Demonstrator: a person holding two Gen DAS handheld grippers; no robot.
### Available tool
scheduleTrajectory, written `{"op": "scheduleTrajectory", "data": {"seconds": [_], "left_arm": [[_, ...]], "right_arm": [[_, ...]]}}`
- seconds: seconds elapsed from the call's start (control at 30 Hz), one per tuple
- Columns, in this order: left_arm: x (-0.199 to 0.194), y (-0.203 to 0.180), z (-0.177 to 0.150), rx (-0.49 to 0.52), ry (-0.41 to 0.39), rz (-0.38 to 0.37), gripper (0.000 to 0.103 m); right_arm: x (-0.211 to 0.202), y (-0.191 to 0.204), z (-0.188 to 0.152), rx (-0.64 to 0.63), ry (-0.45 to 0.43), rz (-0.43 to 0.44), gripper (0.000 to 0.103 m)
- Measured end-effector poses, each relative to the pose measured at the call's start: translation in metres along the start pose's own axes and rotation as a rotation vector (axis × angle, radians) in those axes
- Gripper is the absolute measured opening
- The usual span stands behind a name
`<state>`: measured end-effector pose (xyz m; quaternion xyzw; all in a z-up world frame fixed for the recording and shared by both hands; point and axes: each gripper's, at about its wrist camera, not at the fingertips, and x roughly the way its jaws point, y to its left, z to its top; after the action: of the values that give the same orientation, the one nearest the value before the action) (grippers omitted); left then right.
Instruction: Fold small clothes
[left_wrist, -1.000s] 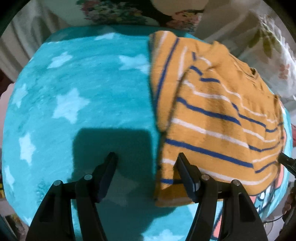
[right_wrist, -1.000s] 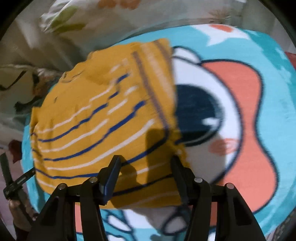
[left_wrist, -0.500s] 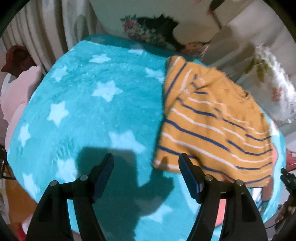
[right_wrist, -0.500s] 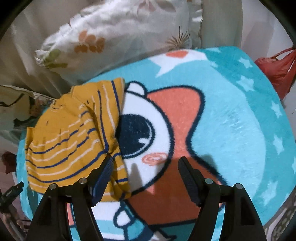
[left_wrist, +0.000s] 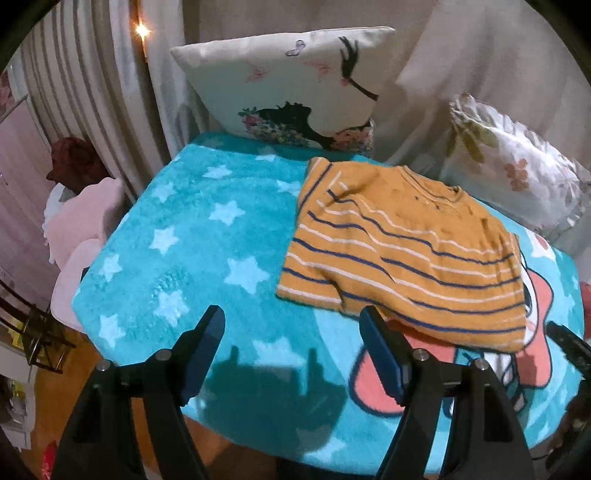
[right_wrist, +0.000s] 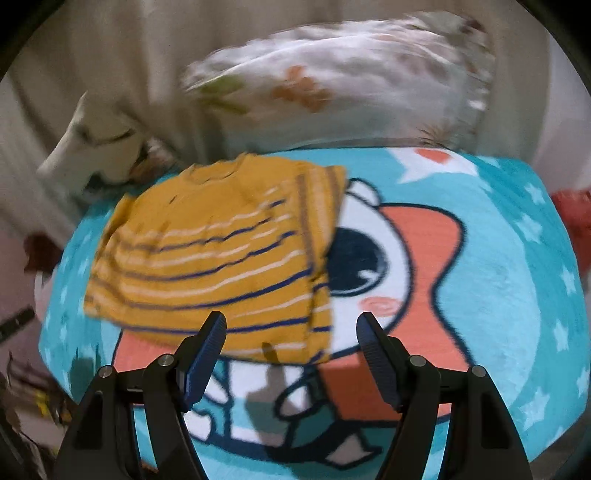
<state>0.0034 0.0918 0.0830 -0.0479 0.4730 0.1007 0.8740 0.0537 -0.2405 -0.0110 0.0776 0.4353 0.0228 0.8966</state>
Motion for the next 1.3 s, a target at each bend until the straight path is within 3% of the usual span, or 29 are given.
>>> {"op": "scheduleTrajectory", "data": {"seconds": [0.27, 0.6, 0.97, 1.3], "left_arm": [[0.005, 0.003, -0.009, -0.003, 0.026, -0.009, 0.075], [0.038, 0.038, 0.008, 0.027, 0.067, -0.009, 0.075], [0.086, 0.11, 0.042, 0.015, 0.125, -0.048, 0.075], [0.13, 0.151, 0.052, 0.022, 0.207, -0.077, 0.075]], "right_arm": [[0.006, 0.03, -0.013, -0.069, 0.026, 0.031, 0.077], [0.026, 0.065, -0.003, -0.06, 0.056, -0.014, 0.077], [0.073, 0.178, 0.022, -0.128, 0.124, -0.013, 0.077], [0.128, 0.285, 0.044, -0.203, 0.205, 0.058, 0.077]]}}
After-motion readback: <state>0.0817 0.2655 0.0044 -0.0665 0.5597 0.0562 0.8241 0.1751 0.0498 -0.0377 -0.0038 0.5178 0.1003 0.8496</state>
